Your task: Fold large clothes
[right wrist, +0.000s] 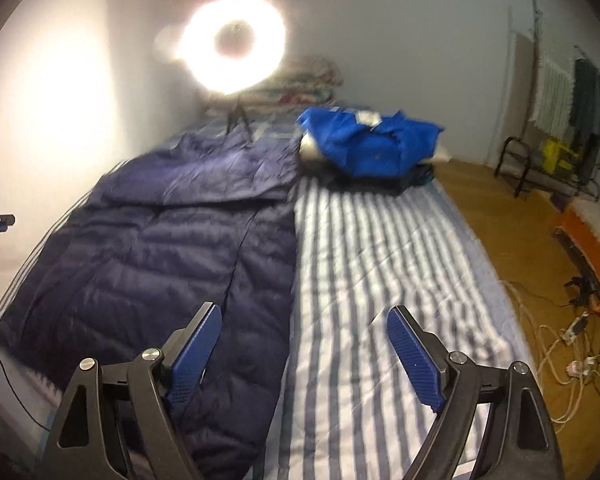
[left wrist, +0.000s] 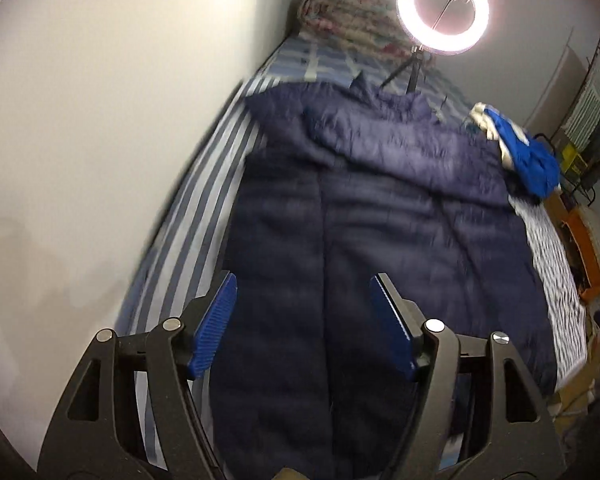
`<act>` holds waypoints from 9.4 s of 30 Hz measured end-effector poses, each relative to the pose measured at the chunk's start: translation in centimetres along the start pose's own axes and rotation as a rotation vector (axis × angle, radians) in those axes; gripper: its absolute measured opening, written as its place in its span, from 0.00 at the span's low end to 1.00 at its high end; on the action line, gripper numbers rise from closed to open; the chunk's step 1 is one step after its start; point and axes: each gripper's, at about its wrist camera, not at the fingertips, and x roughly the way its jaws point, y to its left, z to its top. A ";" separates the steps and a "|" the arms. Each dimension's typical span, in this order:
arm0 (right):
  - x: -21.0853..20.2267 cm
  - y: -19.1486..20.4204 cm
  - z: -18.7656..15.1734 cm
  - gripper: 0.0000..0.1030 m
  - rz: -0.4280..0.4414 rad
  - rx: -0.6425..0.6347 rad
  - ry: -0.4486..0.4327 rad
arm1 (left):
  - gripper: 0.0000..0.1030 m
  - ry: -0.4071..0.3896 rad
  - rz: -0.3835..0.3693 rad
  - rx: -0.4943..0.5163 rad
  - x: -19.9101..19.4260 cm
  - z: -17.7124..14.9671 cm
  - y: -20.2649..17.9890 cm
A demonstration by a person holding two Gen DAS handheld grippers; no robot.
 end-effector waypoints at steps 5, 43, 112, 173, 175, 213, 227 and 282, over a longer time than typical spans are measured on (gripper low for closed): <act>2.6 0.0 -3.1 0.81 0.099 0.041 0.117 | 0.69 0.098 0.008 -0.047 0.6 -5.8 2.2; 1.7 -0.4 -4.9 0.04 0.592 0.342 0.221 | 0.04 -0.033 -0.172 -0.263 -5.8 -9.0 4.2; 28.1 -4.1 21.1 0.74 0.240 0.160 0.117 | 0.59 -0.024 0.004 0.008 20.3 24.8 1.3; 32.7 5.2 30.2 0.31 -0.070 -0.186 0.031 | 0.41 -0.206 0.205 0.100 24.0 35.1 -4.3; 30.6 5.3 28.7 0.31 0.014 -0.170 0.030 | 0.41 -0.199 0.099 0.164 22.8 33.0 -6.9; 28.7 -2.7 12.3 0.80 0.284 0.447 0.268 | 0.41 -0.016 0.035 0.416 28.3 12.7 -22.3; 28.0 0.0 15.1 0.12 0.255 0.442 0.289 | 0.41 -0.101 -0.171 0.262 4.5 8.3 -18.5; 28.9 43.4 23.3 0.37 0.752 -0.321 0.130 | 0.41 -0.064 -0.262 -0.142 -5.5 -2.3 -7.4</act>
